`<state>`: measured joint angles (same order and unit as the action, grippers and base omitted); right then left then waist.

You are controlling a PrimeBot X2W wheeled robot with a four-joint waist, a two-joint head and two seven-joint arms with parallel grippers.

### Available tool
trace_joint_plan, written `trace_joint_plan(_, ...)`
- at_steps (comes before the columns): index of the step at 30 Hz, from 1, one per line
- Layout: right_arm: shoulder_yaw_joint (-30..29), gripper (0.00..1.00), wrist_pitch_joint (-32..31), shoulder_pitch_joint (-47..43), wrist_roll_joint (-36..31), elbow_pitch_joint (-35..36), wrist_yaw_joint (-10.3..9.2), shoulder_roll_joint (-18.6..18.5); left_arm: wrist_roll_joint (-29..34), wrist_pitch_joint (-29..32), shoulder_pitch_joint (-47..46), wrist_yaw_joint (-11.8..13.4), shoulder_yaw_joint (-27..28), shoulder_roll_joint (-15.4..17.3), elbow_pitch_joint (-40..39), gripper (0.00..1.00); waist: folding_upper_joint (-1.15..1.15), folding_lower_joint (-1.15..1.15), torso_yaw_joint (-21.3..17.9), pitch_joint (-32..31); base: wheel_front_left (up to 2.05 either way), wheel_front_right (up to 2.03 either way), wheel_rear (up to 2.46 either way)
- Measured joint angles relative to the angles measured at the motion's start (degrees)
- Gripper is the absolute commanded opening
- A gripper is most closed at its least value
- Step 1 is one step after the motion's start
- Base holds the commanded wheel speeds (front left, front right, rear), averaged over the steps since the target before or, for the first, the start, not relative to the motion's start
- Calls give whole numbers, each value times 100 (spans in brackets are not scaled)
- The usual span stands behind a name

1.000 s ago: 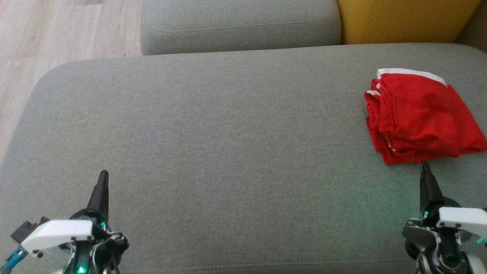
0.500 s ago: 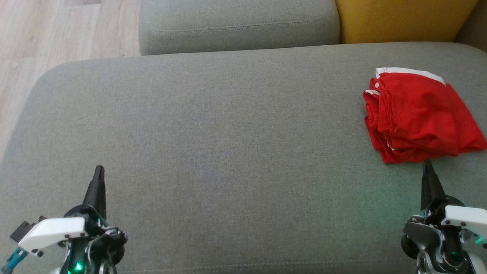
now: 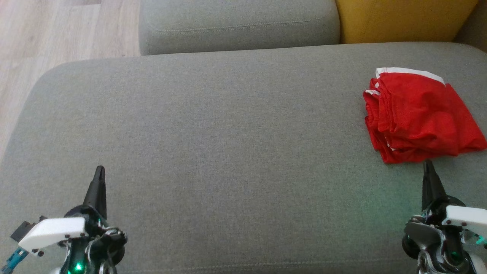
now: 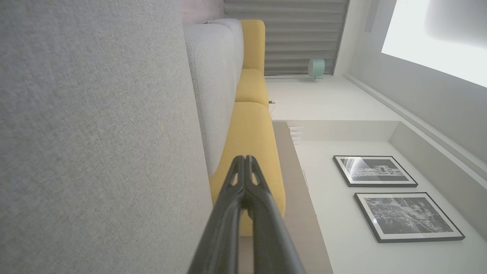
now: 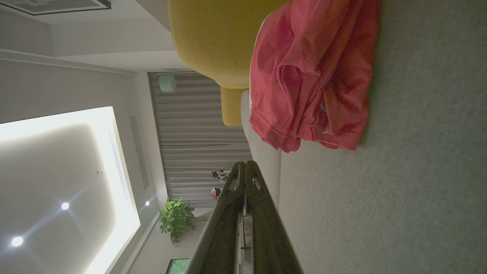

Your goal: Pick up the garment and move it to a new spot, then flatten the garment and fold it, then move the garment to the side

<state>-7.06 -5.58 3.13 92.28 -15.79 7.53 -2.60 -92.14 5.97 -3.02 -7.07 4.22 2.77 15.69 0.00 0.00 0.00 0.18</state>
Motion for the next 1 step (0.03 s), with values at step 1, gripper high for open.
trace_joint_plan(1, 0, 0, 0, 0, 0, 0, 0, 0, 0, 0, 0, 0, 1, 0, 0, 0, 0, 0, 0, 0, 0, 0, 0)
